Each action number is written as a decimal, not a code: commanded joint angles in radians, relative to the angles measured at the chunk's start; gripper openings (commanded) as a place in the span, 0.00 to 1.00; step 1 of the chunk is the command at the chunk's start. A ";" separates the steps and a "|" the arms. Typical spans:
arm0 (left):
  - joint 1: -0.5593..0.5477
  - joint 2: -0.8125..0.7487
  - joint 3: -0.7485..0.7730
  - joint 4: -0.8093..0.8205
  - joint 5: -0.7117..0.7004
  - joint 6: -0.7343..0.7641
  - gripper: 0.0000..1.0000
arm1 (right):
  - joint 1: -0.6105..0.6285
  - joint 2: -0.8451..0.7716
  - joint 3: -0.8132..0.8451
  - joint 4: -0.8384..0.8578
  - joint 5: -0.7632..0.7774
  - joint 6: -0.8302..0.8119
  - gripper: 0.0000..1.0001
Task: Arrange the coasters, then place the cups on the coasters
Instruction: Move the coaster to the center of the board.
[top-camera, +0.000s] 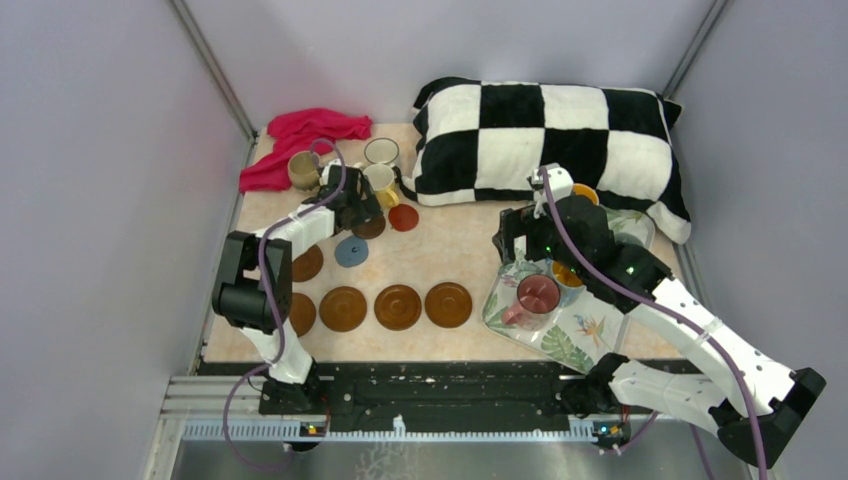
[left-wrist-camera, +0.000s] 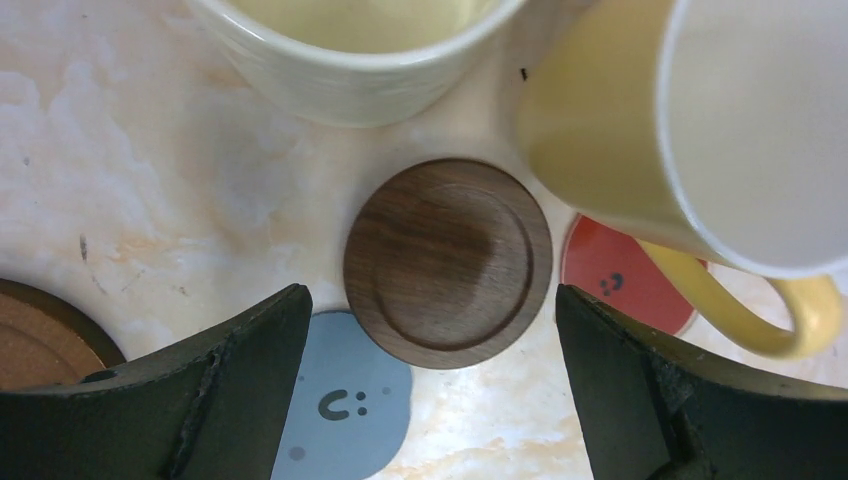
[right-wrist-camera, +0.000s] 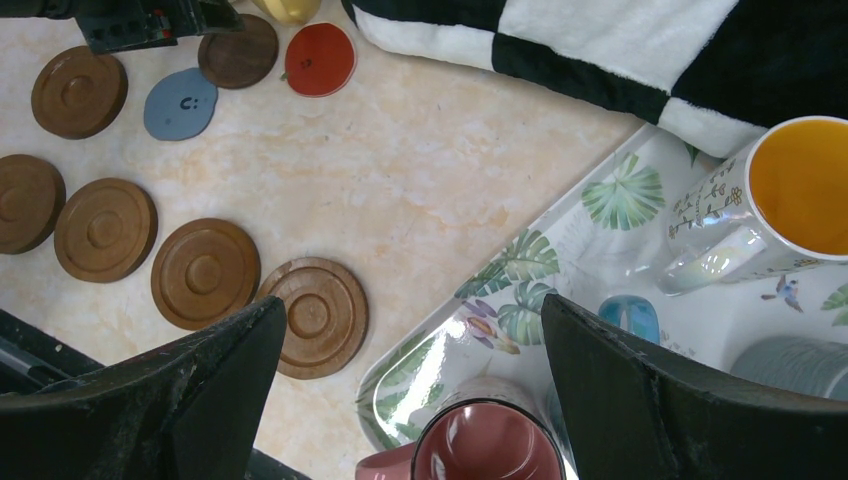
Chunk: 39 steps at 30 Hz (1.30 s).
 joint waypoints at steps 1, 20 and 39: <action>0.018 0.026 0.030 0.027 0.025 0.011 0.99 | 0.005 -0.012 0.041 0.017 0.004 -0.001 0.99; 0.025 0.046 -0.054 0.094 0.110 -0.029 0.99 | 0.004 -0.002 0.038 0.025 -0.006 0.000 0.99; 0.025 -0.082 -0.164 0.084 0.106 -0.033 0.98 | 0.004 -0.003 0.032 0.028 -0.012 0.002 0.99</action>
